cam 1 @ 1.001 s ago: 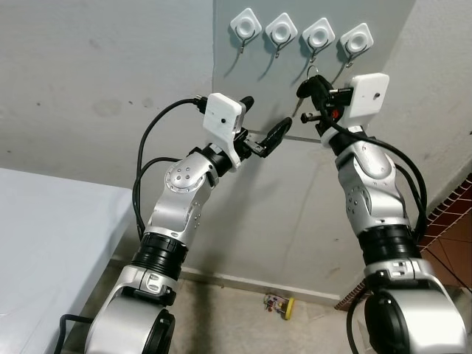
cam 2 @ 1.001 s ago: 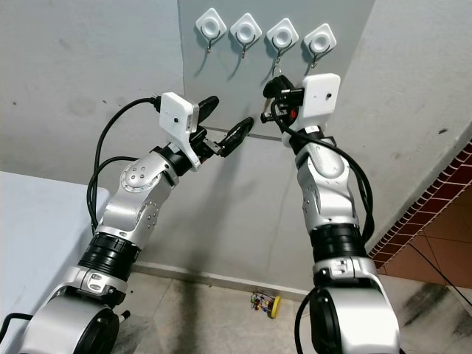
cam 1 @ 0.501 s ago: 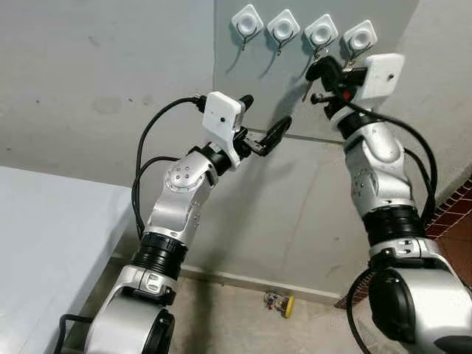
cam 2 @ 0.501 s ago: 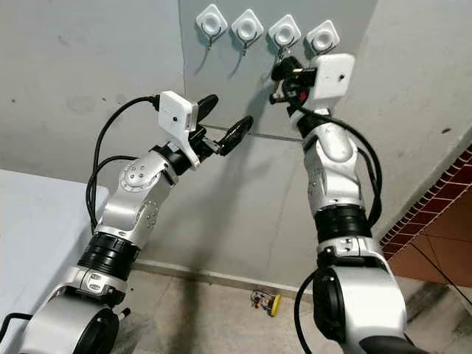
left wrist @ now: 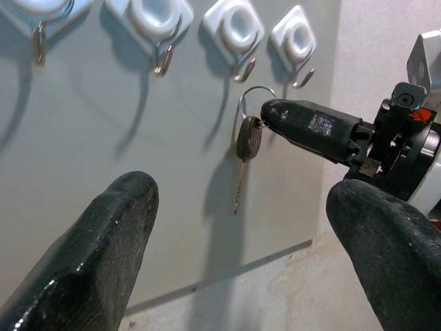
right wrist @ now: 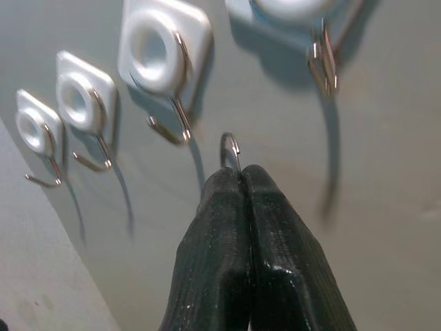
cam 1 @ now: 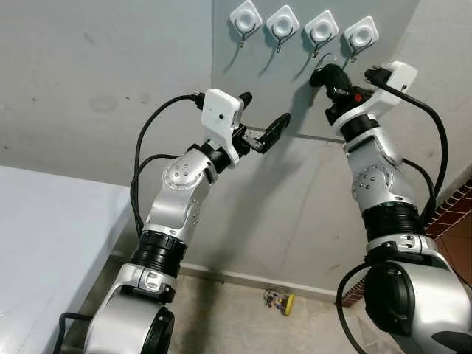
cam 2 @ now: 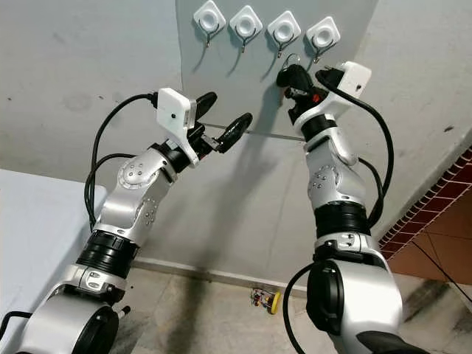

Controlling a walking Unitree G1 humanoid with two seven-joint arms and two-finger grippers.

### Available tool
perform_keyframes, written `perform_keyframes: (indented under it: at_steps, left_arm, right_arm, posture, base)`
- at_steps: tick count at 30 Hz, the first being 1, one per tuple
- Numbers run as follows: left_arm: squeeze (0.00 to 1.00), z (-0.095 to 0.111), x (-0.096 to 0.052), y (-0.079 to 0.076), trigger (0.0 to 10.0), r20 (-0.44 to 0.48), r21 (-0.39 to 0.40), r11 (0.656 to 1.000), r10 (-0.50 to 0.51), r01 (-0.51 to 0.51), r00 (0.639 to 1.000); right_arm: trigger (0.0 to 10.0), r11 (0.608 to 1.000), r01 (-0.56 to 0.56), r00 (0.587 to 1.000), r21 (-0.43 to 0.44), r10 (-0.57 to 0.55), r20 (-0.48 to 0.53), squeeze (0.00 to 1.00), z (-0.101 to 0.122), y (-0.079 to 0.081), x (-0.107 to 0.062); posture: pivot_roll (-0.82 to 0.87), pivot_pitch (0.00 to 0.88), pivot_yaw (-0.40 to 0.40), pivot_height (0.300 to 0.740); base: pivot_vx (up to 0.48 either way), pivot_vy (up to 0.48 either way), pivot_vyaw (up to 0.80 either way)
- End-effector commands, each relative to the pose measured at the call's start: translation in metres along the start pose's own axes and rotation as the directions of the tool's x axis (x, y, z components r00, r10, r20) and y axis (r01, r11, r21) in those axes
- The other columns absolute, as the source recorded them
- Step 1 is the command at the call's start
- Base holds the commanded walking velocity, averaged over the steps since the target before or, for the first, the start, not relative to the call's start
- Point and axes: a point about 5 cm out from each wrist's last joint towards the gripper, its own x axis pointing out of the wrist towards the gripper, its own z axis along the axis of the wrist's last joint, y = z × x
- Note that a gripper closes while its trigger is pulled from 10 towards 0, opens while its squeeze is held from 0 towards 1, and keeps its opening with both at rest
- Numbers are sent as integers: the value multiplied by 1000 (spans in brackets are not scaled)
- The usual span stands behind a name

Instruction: Hang keys on a hook

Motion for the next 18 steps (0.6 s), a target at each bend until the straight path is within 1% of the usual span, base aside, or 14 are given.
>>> perform_keyframes:
  at_steps: [1,4,6,7,8,9,11,14,18]
  left_arm:
    - [0,8,3,1,10000,21,2,1000,3,-3,1000]
    - [0,8,2,3,10000,23,2,1000,10,-10,1000]
    - [0,9,2,3,10000,24,1,1000,14,-14,1000]
    - [0,9,2,3,10000,24,1,1000,14,-14,1000]
    - [0,9,2,3,10000,25,-1,1000,15,-15,1000]
    - [0,9,2,4,10000,27,-3,1000,16,-16,1000]
    - [0,9,2,4,10000,28,-2,1000,17,-17,999]
    - [0,10,3,4,10000,30,-3,1000,20,-20,999]
    - [0,10,3,4,10000,30,-4,1000,23,-23,999]
  right_arm:
    - [10000,1000,-13,1000,-7,13,24,0,4,1,0]
    - [10000,997,-64,998,-37,64,17,0,4,4,-1]
    - [10000,995,-93,996,-33,93,-11,0,2,6,-2]
    - [10000,995,-93,996,-33,93,-11,0,2,6,-2]
    - [10000,993,-116,993,-36,116,-12,0,2,9,-2]
    - [10000,989,-144,990,-35,144,-6,0,3,12,-1]
    - [10000,986,-160,987,-46,161,10,0,5,15,-1]
    - [10000,982,-181,982,-59,183,38,0,11,20,3]
    - [10000,980,-191,979,-49,194,58,0,16,23,5]
  posture:
    - [-7,100,-50,740]
    - [-7,100,-50,740]
    - [-3,103,-51,740]
    - [-3,103,-51,740]
    - [-3,103,-51,740]
    - [-3,103,-51,740]
    - [-3,103,-51,740]
    - [-3,103,-53,740]
    - [-3,102,-55,740]
  base:
    - [0,0,0]
    - [0,0,0]
    - [0,0,0]
    - [0,0,0]
    - [0,0,0]
    - [0,0,0]
    - [0,0,0]
    - [0,0,0]
    - [0,0,0]
